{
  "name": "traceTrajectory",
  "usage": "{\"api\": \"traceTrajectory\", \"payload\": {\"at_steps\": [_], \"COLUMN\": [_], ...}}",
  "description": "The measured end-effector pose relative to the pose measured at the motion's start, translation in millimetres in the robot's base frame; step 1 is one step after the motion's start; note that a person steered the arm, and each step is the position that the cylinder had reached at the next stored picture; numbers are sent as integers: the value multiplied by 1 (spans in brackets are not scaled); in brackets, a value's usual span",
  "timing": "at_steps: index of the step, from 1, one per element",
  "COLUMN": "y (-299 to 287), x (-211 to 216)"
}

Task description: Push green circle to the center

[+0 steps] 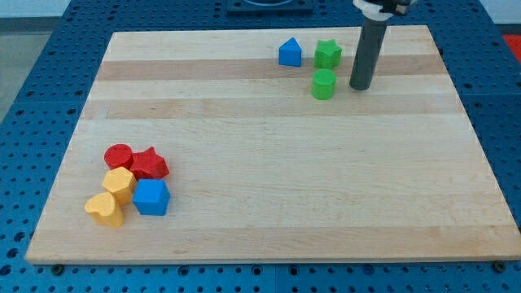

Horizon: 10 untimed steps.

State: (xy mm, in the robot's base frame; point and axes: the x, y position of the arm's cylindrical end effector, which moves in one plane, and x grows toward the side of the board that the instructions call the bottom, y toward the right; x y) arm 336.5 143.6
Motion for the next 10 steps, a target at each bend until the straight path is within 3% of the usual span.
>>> {"api": "traceTrajectory", "payload": {"at_steps": [3,8,10], "y": [-56,-164,-145], "x": [-5,84,102]}}
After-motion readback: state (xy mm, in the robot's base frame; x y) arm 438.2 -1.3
